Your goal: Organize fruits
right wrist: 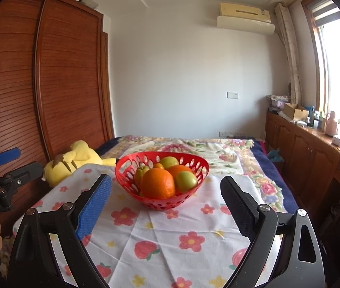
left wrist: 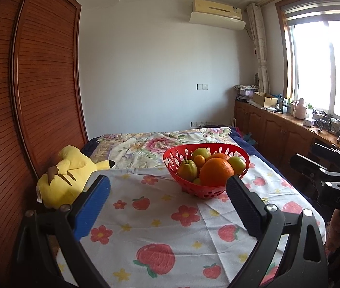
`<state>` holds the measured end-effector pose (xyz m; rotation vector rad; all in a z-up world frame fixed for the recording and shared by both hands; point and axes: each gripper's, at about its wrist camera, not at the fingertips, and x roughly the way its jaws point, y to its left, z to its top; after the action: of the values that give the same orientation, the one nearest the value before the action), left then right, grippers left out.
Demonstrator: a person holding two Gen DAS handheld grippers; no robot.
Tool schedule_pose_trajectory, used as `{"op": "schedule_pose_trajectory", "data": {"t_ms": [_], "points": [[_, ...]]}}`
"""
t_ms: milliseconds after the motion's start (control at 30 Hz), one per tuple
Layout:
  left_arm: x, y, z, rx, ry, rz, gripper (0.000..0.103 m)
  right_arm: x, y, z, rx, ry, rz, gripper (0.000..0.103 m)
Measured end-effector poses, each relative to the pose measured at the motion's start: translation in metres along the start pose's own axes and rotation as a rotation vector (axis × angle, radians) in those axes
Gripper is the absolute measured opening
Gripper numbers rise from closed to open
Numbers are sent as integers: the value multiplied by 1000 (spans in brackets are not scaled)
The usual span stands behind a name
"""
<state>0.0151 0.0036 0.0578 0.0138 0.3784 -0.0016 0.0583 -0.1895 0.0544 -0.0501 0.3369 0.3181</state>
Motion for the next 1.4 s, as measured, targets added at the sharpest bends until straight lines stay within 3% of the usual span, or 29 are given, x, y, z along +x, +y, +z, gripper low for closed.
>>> {"op": "schedule_pose_trajectory", "data": {"t_ms": [1400], "points": [[0,2,-4,-2,1,2,98,-3,-1,-2,-1,3,-5,93]]}}
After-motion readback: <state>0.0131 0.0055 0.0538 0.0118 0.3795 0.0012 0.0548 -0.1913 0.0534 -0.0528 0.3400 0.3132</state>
